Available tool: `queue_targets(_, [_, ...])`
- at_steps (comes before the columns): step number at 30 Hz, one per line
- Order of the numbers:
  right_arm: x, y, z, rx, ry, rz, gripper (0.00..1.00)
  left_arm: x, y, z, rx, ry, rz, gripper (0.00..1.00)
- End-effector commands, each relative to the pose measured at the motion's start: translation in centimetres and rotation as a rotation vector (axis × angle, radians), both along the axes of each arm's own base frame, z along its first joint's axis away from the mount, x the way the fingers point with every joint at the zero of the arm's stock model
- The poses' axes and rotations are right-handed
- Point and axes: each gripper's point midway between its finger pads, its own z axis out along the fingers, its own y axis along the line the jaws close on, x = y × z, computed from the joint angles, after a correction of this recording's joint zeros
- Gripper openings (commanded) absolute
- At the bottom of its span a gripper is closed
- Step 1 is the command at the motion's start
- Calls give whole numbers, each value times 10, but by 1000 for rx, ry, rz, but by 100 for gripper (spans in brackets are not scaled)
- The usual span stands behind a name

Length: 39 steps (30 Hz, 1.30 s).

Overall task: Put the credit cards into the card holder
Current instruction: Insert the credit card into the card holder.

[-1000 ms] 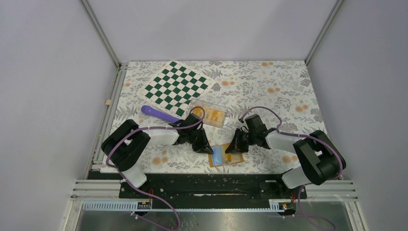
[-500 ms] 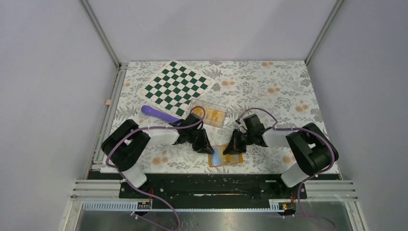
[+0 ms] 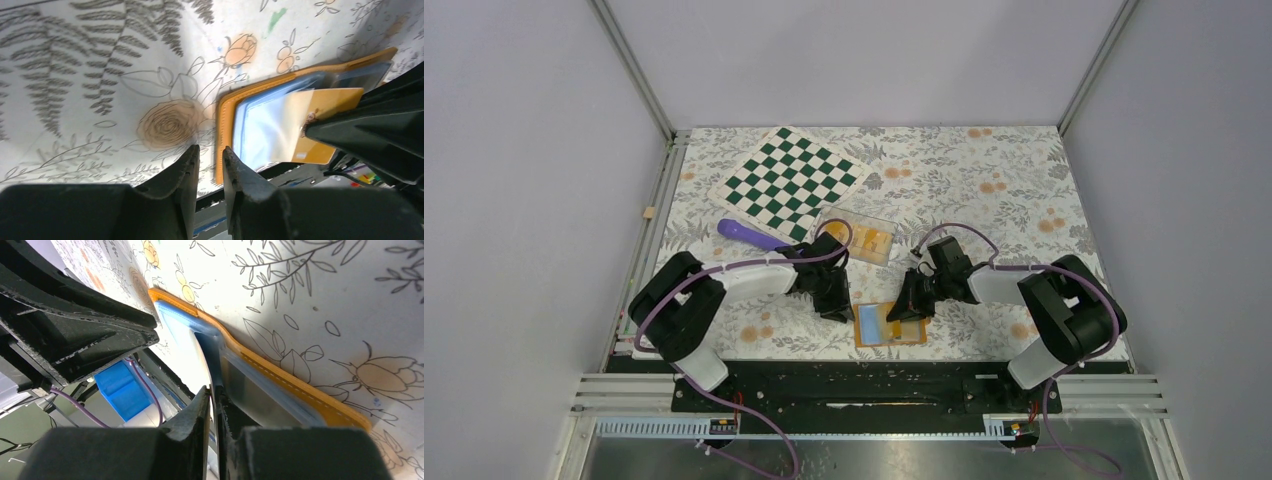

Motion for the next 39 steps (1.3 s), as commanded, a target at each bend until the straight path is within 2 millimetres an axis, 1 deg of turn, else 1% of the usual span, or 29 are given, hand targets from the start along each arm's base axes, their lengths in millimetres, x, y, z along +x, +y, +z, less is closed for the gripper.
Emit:
queue_targets(1, [-8,-12,-15,-99,13,10,14,2,9,12,33,-54,-23,24])
queue_targets(3, [-10,-13,-17,-113,19,11,18,1,7,10,23,-45,-28,24])
queue_targets(4, [-12,-15,-17,-128,25,12,20,0,4,9,4,-41,-31,22])
queue_targets(9, [-12,-16,-12,-183,-8,37,39,-4,-13,1,-58,-4,-43,12])
queue_targets(13, [-12,-10,-8,-210,-18,62,47,-7,-23,-1,-63,11,-64,6])
queue_targets(17, [-11,2,-4,-217,-15,68,54,-8,-31,-3,-76,23,-66,0])
queue_targets(20, [-13,13,-3,-201,-3,70,58,-7,-35,-2,-93,26,-54,0])
queue_targets(25, [-19,26,-6,-183,19,81,60,-5,-40,6,-116,12,-53,0])
queue_targets(27, [-21,29,-5,-174,26,93,62,-4,-40,9,-120,8,-50,0])
queue_targets(31, [-20,30,3,-168,5,118,71,-6,-39,8,-121,8,-47,0])
queue_targets(33, [-18,31,12,-165,-15,131,76,-6,-39,7,-124,12,-46,0])
queue_targets(34, [-17,31,16,-164,-25,135,76,-6,-39,6,-121,15,-43,0])
queue_targets(35, [-16,30,19,-173,-34,137,73,-7,-39,6,-122,17,-45,0])
queue_targets(36, [-17,26,20,-199,-32,148,67,-7,-38,5,-119,16,-44,0])
queue_targets(39, [-15,16,20,-279,-42,179,57,-7,-35,5,-102,17,-45,0])
